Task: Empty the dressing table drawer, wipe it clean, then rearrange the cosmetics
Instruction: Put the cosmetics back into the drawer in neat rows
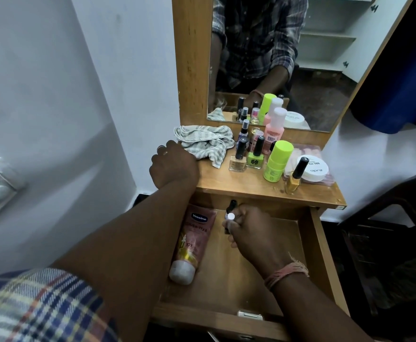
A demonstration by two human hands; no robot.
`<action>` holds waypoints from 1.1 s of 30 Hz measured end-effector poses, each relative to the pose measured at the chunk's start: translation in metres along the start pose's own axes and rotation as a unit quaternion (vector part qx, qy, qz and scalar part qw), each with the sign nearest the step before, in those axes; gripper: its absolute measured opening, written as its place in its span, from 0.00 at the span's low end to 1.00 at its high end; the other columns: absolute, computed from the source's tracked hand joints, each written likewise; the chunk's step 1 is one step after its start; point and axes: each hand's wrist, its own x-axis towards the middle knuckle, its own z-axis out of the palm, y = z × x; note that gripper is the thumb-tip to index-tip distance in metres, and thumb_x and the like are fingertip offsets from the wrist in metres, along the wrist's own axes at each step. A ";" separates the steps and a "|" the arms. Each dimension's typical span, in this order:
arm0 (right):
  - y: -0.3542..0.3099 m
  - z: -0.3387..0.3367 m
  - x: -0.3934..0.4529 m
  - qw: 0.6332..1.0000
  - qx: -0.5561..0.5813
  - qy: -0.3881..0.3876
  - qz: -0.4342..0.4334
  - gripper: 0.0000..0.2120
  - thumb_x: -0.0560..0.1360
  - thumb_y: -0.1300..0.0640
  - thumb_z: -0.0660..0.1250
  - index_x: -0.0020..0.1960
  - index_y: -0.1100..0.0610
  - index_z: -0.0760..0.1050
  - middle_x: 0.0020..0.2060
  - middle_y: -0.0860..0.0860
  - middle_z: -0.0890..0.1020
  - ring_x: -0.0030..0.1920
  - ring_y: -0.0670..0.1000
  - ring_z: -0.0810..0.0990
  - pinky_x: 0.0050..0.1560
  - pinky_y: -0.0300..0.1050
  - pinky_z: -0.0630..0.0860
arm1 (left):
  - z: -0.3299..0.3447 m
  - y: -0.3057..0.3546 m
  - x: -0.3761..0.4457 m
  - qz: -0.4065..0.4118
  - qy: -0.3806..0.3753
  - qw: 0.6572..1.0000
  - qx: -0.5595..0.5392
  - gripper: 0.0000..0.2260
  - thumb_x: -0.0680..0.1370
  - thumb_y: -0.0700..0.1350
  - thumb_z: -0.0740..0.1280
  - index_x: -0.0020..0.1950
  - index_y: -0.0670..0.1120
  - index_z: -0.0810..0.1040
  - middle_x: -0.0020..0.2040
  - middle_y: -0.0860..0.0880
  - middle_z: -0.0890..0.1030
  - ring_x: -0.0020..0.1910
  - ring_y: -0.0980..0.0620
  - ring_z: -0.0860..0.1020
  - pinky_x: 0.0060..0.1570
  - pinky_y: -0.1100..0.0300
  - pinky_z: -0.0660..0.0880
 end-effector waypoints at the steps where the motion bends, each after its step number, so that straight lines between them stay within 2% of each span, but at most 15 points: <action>1: 0.000 0.001 0.000 1.000 0.007 0.000 0.003 0.06 0.76 0.59 0.70 0.41 0.52 0.80 0.31 0.49 0.84 0.32 0.48 0.84 0.38 0.59 0.83 | 0.000 0.000 0.000 0.000 0.000 1.000 0.001 0.13 0.82 0.47 0.62 0.64 0.46 0.73 0.63 0.44 0.77 0.62 0.41 0.76 0.55 0.51 0.72; 9: 0.003 0.004 -0.001 1.000 0.019 -0.008 -0.008 0.04 0.76 0.57 0.70 0.42 0.51 0.78 0.35 0.52 0.85 0.35 0.51 0.85 0.39 0.61 0.83 | -0.001 0.000 0.000 -0.001 -0.003 1.000 0.000 0.13 0.82 0.48 0.62 0.65 0.46 0.74 0.62 0.44 0.77 0.61 0.41 0.77 0.53 0.51 0.72; 11: 0.004 0.004 -0.001 1.000 0.017 -0.006 -0.011 0.05 0.77 0.58 0.69 0.43 0.51 0.78 0.35 0.51 0.85 0.35 0.47 0.84 0.39 0.58 0.83 | 0.000 0.000 -0.001 0.001 -0.001 1.000 0.002 0.13 0.82 0.48 0.62 0.64 0.46 0.74 0.62 0.44 0.77 0.61 0.41 0.77 0.53 0.51 0.72; 14: 0.003 0.002 -0.002 1.000 0.006 -0.002 -0.016 0.06 0.77 0.62 0.68 0.44 0.53 0.78 0.35 0.49 0.84 0.34 0.37 0.82 0.38 0.49 0.84 | -0.001 0.000 -0.002 0.001 0.002 1.000 -0.002 0.12 0.83 0.48 0.61 0.65 0.45 0.73 0.63 0.43 0.77 0.62 0.41 0.76 0.55 0.50 0.72; 16: 0.003 0.003 -0.002 1.000 0.000 -0.001 -0.019 0.05 0.77 0.63 0.68 0.44 0.54 0.78 0.35 0.49 0.84 0.34 0.35 0.82 0.39 0.49 0.84 | -0.003 0.001 -0.003 -0.001 -0.003 1.000 -0.002 0.13 0.83 0.48 0.61 0.65 0.45 0.73 0.63 0.43 0.76 0.62 0.41 0.76 0.55 0.50 0.72; 19: 0.006 0.003 -0.002 1.000 -0.008 0.002 -0.021 0.05 0.77 0.61 0.69 0.43 0.53 0.78 0.35 0.49 0.84 0.34 0.37 0.82 0.38 0.53 0.84 | -0.006 0.002 -0.004 -0.005 -0.010 1.000 -0.001 0.14 0.81 0.46 0.62 0.65 0.45 0.73 0.63 0.44 0.76 0.62 0.41 0.76 0.56 0.50 0.72; 24: 0.000 0.000 -0.004 0.999 -0.037 0.022 -0.032 0.06 0.73 0.54 0.74 0.44 0.49 0.77 0.33 0.48 0.82 0.34 0.44 0.81 0.38 0.52 0.82 | -0.005 0.002 -0.004 -0.004 -0.011 1.000 -0.001 0.13 0.81 0.48 0.63 0.65 0.46 0.74 0.63 0.44 0.77 0.62 0.41 0.77 0.55 0.50 0.73; 26: -0.004 -0.006 -0.009 0.995 -0.071 0.047 -0.055 0.10 0.71 0.48 0.77 0.44 0.48 0.76 0.31 0.45 0.80 0.33 0.42 0.80 0.36 0.47 0.80 | -0.005 0.001 -0.004 -0.005 -0.010 1.000 -0.003 0.13 0.82 0.48 0.63 0.65 0.46 0.74 0.62 0.44 0.77 0.61 0.41 0.77 0.55 0.50 0.73; 27: -0.009 -0.011 -0.013 0.990 -0.087 0.075 -0.086 0.12 0.71 0.45 0.76 0.42 0.48 0.75 0.29 0.44 0.79 0.32 0.40 0.79 0.33 0.40 0.78 | -0.005 0.002 -0.004 -0.005 -0.009 1.000 -0.003 0.13 0.81 0.48 0.63 0.64 0.46 0.74 0.62 0.44 0.77 0.61 0.41 0.77 0.54 0.50 0.73; 28: -0.017 -0.017 -0.019 0.982 -0.095 0.112 -0.120 0.14 0.72 0.42 0.75 0.39 0.49 0.74 0.26 0.43 0.76 0.31 0.37 0.78 0.29 0.33 0.73 | -0.004 0.001 -0.004 -0.005 -0.009 1.000 -0.001 0.13 0.81 0.48 0.64 0.64 0.46 0.74 0.62 0.44 0.77 0.61 0.42 0.77 0.53 0.51 0.73; 29: -0.025 -0.023 -0.023 0.972 -0.092 0.156 -0.151 0.16 0.73 0.41 0.74 0.36 0.49 0.73 0.23 0.41 0.72 0.30 0.35 0.77 0.27 0.30 0.69 | -0.004 0.001 -0.004 -0.003 -0.009 1.000 0.001 0.13 0.81 0.47 0.63 0.64 0.46 0.74 0.61 0.44 0.77 0.61 0.41 0.77 0.52 0.51 0.72; 31: -0.042 -0.031 -0.025 0.954 -0.079 0.216 -0.193 0.16 0.75 0.41 0.71 0.37 0.50 0.73 0.22 0.42 0.69 0.26 0.40 0.75 0.24 0.32 0.66 | -0.005 0.001 -0.004 0.002 -0.009 1.000 -0.002 0.13 0.81 0.47 0.62 0.64 0.45 0.74 0.61 0.44 0.77 0.61 0.41 0.77 0.52 0.51 0.72; 33: -0.053 -0.032 -0.012 0.948 -0.079 0.229 -0.205 0.10 0.78 0.44 0.68 0.49 0.50 0.75 0.25 0.44 0.72 0.25 0.44 0.73 0.25 0.42 0.71 | -0.005 0.002 -0.005 0.006 -0.006 1.000 -0.005 0.13 0.81 0.46 0.61 0.65 0.44 0.74 0.62 0.43 0.77 0.61 0.40 0.77 0.54 0.50 0.73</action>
